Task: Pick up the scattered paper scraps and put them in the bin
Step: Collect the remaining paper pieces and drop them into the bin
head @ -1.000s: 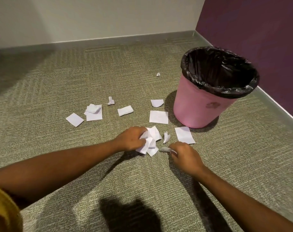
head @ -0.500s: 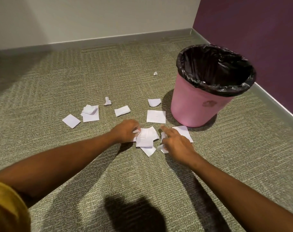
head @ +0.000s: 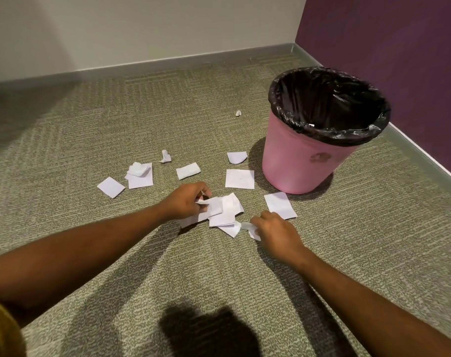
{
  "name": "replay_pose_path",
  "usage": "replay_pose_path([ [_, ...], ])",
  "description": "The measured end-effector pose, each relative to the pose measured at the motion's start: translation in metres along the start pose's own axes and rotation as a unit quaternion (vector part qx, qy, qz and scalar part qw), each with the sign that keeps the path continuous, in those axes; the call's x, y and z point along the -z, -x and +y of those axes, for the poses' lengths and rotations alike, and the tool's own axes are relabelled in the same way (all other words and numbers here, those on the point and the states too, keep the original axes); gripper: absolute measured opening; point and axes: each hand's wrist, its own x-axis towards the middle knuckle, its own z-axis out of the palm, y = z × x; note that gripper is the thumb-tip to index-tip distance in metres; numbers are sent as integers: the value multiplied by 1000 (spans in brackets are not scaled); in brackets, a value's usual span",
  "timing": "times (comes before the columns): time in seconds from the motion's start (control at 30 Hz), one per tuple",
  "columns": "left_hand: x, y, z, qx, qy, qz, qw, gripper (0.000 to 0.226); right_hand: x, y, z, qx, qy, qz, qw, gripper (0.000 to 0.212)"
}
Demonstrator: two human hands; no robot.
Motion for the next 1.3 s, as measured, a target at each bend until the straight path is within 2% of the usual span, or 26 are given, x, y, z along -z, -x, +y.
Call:
replay_pose_path([
  [0.1,7,3,6,-1,9,-14,1000,19,11,8,0,-51,-79,-19,995,5],
  [0.2,13,8,15,24,36,-13,999,11,23,8,3,-126,-169,-34,977,6],
  [0.37,26,15,42,75,165,-11,983,23,56,0,-1,-176,-303,10,937,12],
  [0.47,34,22,74,97,299,-33,949,22,87,-8,-14,-181,-440,51,878,11],
  [0.6,40,27,126,100,483,-45,869,38,137,-18,-31,-169,-600,80,778,17],
  [0.7,42,23,166,73,555,-52,827,51,172,-25,-39,-169,-667,103,718,17],
  [0.83,50,10,224,27,625,-48,779,56,207,-30,-41,-159,-712,130,672,22],
  [0.93,55,-3,260,16,656,-22,754,61,232,-31,-35,-169,-705,187,663,21],
  [1.07,60,-12,303,38,673,-34,738,73,261,-35,-18,-194,-709,248,631,20],
  [1.17,66,-20,327,37,677,-49,734,74,278,-37,-5,-207,-708,263,622,21],
  [1.3,75,-30,345,27,677,-77,732,81,291,-41,15,-218,-727,276,590,21],
])
